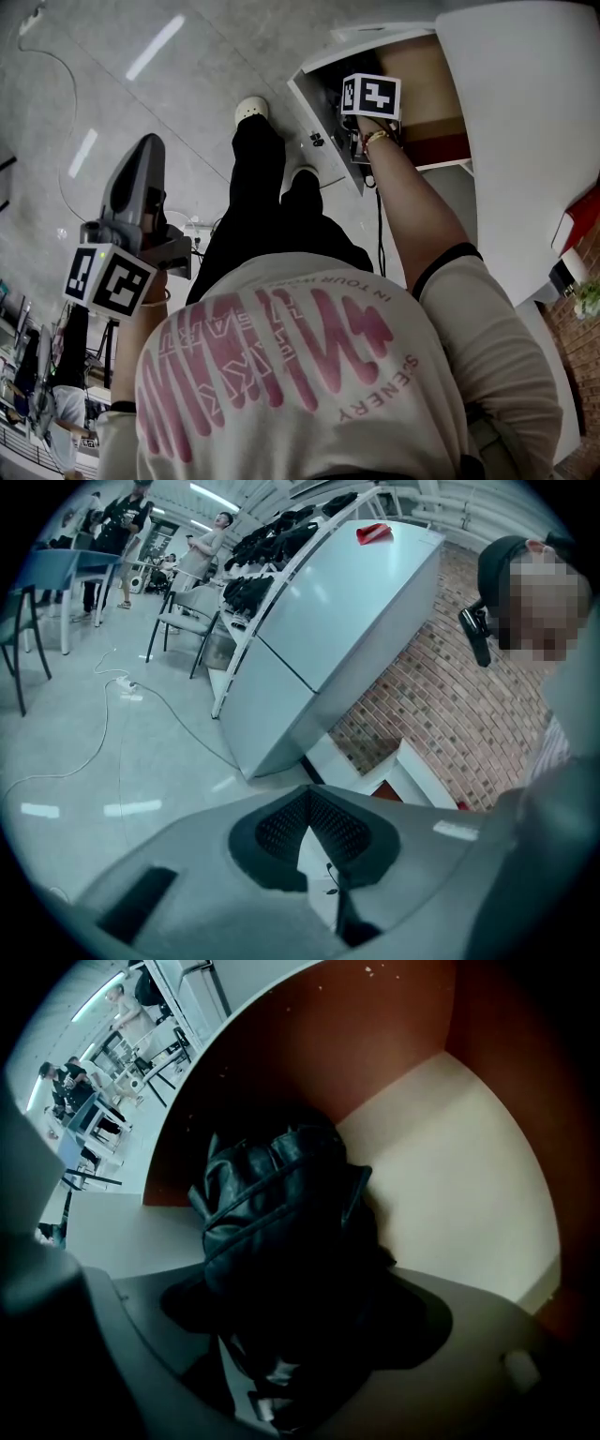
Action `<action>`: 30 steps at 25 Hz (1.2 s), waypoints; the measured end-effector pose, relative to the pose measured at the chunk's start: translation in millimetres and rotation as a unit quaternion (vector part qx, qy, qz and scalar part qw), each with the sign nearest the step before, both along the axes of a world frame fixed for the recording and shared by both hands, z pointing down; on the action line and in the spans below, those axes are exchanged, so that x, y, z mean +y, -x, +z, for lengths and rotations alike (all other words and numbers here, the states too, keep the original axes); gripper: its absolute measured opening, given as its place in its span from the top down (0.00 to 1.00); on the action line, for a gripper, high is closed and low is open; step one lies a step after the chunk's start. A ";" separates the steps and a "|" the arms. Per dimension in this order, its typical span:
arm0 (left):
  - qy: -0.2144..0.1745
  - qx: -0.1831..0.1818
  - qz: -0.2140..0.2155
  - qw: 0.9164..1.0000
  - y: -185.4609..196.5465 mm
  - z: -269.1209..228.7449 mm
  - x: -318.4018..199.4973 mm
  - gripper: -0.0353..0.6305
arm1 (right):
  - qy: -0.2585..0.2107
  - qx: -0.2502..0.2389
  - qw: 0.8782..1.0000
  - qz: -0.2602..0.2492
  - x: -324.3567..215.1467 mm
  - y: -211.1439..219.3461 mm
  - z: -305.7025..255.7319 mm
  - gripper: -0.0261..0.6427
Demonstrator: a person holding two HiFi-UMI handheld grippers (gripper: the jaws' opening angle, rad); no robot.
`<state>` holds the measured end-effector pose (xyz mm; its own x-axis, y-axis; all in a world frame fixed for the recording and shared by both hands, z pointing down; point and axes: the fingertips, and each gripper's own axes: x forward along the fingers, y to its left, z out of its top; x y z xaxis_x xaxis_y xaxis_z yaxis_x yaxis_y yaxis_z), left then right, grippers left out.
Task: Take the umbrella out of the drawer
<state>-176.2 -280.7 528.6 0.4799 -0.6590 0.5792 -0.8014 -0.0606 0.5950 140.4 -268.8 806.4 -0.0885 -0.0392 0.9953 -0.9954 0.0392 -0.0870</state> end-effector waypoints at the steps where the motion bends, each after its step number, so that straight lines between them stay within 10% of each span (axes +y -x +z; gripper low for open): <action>1: 0.000 0.000 0.000 1.000 0.6 0.4 -0.3 0.94 | 0.000 0.007 1.000 -0.001 -0.2 -0.2 0.4 0.30; 15: 0.011 0.004 -0.007 1.000 5.4 16.6 5.1 0.94 | 0.006 0.094 0.995 -0.030 1.4 -7.3 10.7 0.38; 30: 0.002 0.005 -0.027 1.000 6.4 8.1 28.1 0.94 | -0.013 0.072 0.996 -0.055 0.8 -8.2 6.7 0.51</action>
